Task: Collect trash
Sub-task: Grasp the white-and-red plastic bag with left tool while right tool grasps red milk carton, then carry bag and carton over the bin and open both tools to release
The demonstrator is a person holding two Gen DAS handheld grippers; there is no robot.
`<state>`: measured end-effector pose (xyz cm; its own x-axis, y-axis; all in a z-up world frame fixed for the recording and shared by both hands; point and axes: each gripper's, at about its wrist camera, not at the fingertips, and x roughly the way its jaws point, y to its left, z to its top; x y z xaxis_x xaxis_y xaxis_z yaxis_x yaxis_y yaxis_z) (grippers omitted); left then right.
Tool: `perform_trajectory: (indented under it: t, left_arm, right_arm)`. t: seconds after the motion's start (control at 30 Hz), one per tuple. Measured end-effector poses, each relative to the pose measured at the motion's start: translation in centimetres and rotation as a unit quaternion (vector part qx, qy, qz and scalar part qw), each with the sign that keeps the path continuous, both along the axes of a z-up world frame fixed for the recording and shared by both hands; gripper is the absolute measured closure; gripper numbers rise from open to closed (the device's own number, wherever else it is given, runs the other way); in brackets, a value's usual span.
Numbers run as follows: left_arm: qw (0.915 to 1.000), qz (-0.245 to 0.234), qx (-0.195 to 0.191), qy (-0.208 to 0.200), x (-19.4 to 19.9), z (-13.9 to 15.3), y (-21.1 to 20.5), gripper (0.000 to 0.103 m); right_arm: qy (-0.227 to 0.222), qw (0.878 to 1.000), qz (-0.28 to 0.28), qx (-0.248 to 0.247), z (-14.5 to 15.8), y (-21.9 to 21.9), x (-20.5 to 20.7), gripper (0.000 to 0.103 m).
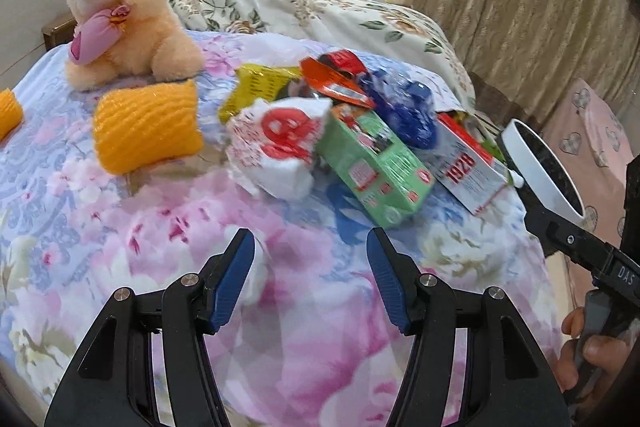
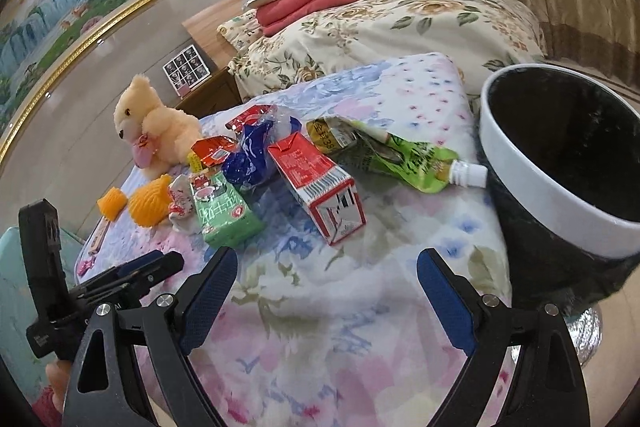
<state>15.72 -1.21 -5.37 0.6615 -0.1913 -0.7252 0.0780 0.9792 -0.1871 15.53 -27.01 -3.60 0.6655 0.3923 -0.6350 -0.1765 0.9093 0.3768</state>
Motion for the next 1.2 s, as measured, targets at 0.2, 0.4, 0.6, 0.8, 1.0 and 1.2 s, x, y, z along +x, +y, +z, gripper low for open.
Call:
perform_trajectory:
  t: [0.2,0.4,0.6,0.8,1.0,1.2]
  left_arm:
    - [0.9998,0.016,0.010,0.006,2.3,-0.1,0.9,0.044]
    - [0.9995,0.024,0.004,0.021,4.6,-0.8,1.5,0.044]
    - [0.9996,0.011,-0.014,0.022,4.8,-1.1,1.5,0.070]
    - [0.9999,0.005,-0.005,0.008,3.1,-0.5,1.2,0.080]
    - [0.9999,0.000,-0.013,0.001,0.4,0.2,1.3,0.081]
    - [0.9996,-0.020,-0.016,-0.009,-1.8,1.1,0.4,0.081]
  right_arm:
    - [-0.001,1.000,0.010,-0.019,-0.4,1.0,2.2,0.011]
    - [0.010,0.999,0.019,-0.032,-1.0,2.1,4.6,0.015]
    - [0.031,0.998,0.030,-0.052,-1.9,3.3,6.0,0.067]
    - [0.024,0.998,0.035,-0.039,-1.5,3.0,4.3,0.068]
    - [0.020,0.999,0.027,-0.018,-1.1,1.7,1.7,0.069]
    - [0.021,1.000,0.013,0.000,-1.0,0.0,-0.6,0.069]
